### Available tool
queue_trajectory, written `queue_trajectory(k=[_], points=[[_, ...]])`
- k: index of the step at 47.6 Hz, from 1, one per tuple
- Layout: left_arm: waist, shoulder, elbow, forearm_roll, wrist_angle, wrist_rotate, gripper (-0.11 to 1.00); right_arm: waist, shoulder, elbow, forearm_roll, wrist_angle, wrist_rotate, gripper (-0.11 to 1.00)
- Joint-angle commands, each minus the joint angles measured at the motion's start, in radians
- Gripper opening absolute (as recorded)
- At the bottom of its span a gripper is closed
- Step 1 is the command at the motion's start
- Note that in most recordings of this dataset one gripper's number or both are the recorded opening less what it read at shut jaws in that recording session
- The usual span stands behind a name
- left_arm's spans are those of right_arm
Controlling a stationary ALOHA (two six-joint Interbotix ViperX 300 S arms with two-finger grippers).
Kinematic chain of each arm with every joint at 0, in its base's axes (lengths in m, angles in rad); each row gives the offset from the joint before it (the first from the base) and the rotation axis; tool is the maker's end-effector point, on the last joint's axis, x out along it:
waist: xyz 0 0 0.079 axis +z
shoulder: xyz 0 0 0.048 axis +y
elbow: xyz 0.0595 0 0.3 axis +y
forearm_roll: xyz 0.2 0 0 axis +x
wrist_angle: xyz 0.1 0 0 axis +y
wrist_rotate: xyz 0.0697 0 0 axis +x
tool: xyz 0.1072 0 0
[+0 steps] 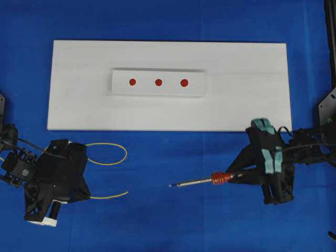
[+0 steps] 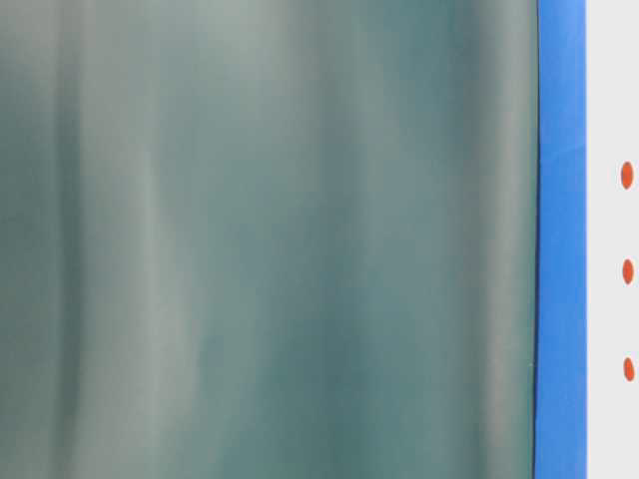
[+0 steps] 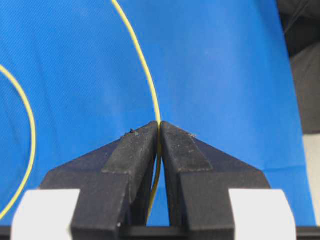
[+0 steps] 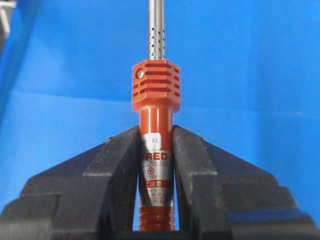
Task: Touch the tip of the soldering iron to the tip of the solder at the mark.
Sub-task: 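Lift both held tools and move them over the red-dot strip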
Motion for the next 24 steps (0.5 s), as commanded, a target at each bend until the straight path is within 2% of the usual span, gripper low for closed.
queue_trajectory(k=[1, 11, 24], points=[[0.020, -0.014, -0.028, 0.003, 0.005, -0.011, 0.04, -0.028, -0.014, -0.028, -0.009, 0.020, -0.002, 0.06], [0.110, -0.018, -0.052, 0.005, 0.064, -0.020, 0.04, -0.143, -0.014, -0.061, -0.057, 0.121, -0.003, 0.06], [0.310, -0.021, -0.098, 0.009, 0.202, -0.009, 0.04, -0.344, -0.012, -0.120, -0.155, 0.253, 0.000, 0.06]])
